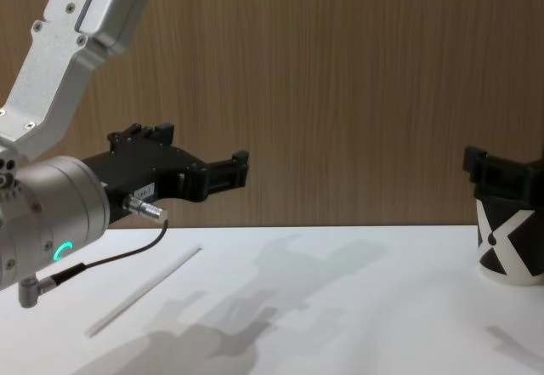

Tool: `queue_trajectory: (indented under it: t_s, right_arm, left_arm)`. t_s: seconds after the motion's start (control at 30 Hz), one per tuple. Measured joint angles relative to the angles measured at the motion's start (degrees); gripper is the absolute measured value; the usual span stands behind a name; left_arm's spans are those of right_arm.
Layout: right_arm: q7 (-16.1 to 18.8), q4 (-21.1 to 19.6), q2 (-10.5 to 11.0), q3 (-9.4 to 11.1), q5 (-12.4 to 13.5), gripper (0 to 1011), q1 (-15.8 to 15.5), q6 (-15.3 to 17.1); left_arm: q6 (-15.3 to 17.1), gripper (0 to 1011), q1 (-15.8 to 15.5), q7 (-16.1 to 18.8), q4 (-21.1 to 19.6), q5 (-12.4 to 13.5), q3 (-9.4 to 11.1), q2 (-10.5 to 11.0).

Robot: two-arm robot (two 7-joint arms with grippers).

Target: Pick up the straw with one hand, pass it to the other hand, and insert it into the cup.

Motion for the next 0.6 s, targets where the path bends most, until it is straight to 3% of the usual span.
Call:
queue_trajectory:
  t_s: [0.6]
  right_arm:
    - [0.0, 0.0, 0.0, 0.0, 0.0, 1001, 0.0, 0.0]
  left_arm:
    - [0.0, 1003, 0.0, 0.0, 0.0, 0.0, 0.0, 0.0]
